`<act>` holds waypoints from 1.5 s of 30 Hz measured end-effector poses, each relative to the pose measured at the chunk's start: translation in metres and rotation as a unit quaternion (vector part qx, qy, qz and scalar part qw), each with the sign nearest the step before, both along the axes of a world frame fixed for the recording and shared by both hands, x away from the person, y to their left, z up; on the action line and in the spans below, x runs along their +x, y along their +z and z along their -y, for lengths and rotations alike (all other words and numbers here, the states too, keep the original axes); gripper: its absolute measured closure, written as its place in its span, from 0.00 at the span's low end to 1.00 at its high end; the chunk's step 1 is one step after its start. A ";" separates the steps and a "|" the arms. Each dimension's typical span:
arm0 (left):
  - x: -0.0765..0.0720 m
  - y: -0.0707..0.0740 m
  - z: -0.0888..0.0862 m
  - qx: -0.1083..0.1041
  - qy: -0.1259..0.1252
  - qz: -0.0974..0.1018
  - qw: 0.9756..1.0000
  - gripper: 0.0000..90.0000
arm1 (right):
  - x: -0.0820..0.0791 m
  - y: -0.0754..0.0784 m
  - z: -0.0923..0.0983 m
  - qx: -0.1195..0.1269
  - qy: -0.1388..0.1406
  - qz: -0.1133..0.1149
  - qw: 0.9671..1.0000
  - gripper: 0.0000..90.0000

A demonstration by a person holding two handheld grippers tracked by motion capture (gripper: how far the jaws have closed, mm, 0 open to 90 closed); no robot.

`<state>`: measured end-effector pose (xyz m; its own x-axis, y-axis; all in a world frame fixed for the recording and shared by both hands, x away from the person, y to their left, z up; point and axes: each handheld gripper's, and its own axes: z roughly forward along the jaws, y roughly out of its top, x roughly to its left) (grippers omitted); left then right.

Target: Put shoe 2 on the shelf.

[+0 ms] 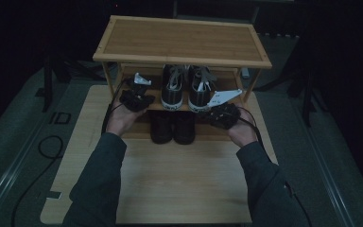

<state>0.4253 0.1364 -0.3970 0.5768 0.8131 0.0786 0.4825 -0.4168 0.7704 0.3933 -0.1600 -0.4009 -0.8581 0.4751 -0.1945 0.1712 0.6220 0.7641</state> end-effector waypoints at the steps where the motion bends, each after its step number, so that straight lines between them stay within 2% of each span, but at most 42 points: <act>1: 0.000 0.000 0.000 0.000 0.000 0.000 1.000 1.00 | 0.000 0.000 0.000 0.000 0.000 0.001 1.000 1.00; 11: 0.000 0.000 0.000 0.000 -0.001 0.001 1.000 1.00 | -0.001 0.005 -0.007 -0.002 -0.001 0.012 1.000 1.00; 15: 0.000 0.000 0.000 -0.002 0.000 0.000 1.000 1.00 | 0.001 0.001 -0.013 -0.014 0.003 0.004 1.000 1.00; 22: 0.000 0.001 0.001 0.005 0.000 0.000 1.000 1.00 | 0.003 -0.004 -0.015 -0.009 0.007 -0.003 1.000 1.00; 25: 0.001 0.002 0.002 0.013 0.000 -0.001 1.000 1.00 | 0.002 -0.003 -0.013 -0.007 0.004 0.008 1.000 1.00; 28: 0.001 0.002 0.002 0.013 0.001 -0.002 1.000 1.00 | 0.002 -0.001 -0.013 -0.005 0.004 0.006 1.000 1.00; 33: 0.001 0.002 0.002 0.007 0.001 -0.005 1.000 1.00 | 0.002 -0.005 -0.016 -0.019 -0.004 0.015 1.000 1.00; 34: 0.001 0.002 0.002 0.007 0.001 -0.005 1.000 1.00 | 0.002 -0.005 -0.016 -0.019 -0.004 0.015 1.000 1.00; 35: 0.001 0.002 0.001 0.004 0.000 -0.007 1.000 1.00 | 0.004 -0.004 -0.015 -0.006 -0.005 0.011 1.000 1.00; 38: 0.001 0.002 0.001 0.003 0.000 -0.006 1.000 1.00 | 0.005 -0.003 -0.015 -0.007 -0.004 0.010 1.000 1.00; 39: 0.001 0.002 0.001 0.006 0.001 -0.006 1.000 1.00 | 0.004 -0.006 -0.018 -0.017 -0.006 0.012 1.000 1.00; 42: 0.000 0.002 0.002 0.012 0.002 -0.004 1.000 1.00 | 0.005 -0.006 -0.018 -0.012 -0.006 0.010 1.000 1.00; 43: 0.000 0.003 0.005 0.019 0.004 -0.001 1.000 1.00 | 0.004 -0.006 -0.018 -0.013 -0.007 0.010 1.000 1.00; 45: 0.000 0.003 0.007 0.019 0.002 -0.001 1.000 1.00 | 0.004 -0.006 -0.018 -0.015 -0.006 0.013 1.000 1.00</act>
